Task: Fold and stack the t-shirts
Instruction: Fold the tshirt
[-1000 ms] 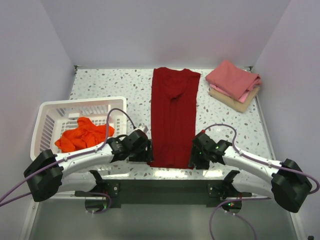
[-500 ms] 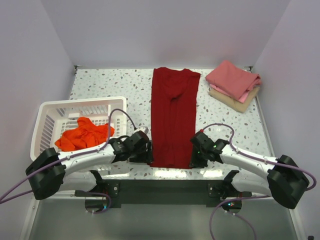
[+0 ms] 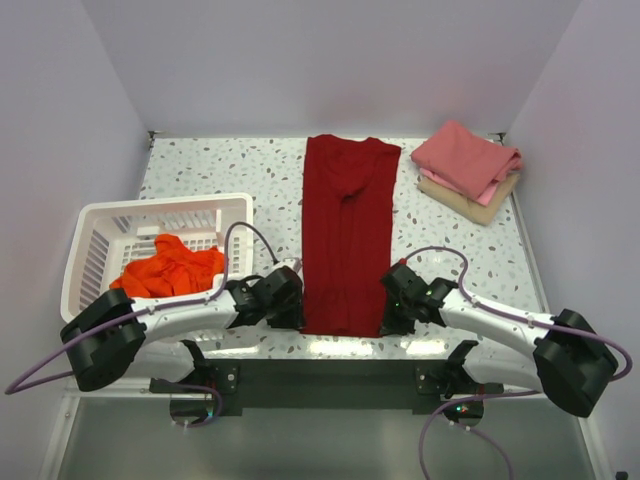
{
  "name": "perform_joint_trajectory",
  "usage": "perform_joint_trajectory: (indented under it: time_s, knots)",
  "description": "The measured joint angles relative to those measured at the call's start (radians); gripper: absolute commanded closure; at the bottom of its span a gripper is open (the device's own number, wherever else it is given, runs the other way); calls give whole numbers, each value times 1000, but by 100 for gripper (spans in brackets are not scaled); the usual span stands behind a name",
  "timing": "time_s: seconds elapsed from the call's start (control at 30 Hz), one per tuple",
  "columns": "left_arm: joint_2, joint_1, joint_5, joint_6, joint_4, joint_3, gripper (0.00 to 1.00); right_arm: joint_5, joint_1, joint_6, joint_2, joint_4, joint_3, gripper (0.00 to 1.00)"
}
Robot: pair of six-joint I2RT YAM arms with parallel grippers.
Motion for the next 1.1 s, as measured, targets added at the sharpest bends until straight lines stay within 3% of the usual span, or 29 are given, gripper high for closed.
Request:
perform_joint_trajectory:
  time_s: [0.07, 0.27, 0.8, 1.1]
  knots:
    - [1, -2, 8, -7, 19, -10, 72, 0, 1, -1, 3, 2, 1, 99]
    - [1, -10, 42, -36, 66, -40, 99, 1, 6, -8, 18, 0, 13, 100]
    - [-141, -66, 87, -183, 61, -91, 100, 27, 11, -19, -33, -128, 89, 100]
    - [-70, -53, 82, -171, -19, 97, 100, 92, 11, -61, 33, -206, 298, 100]
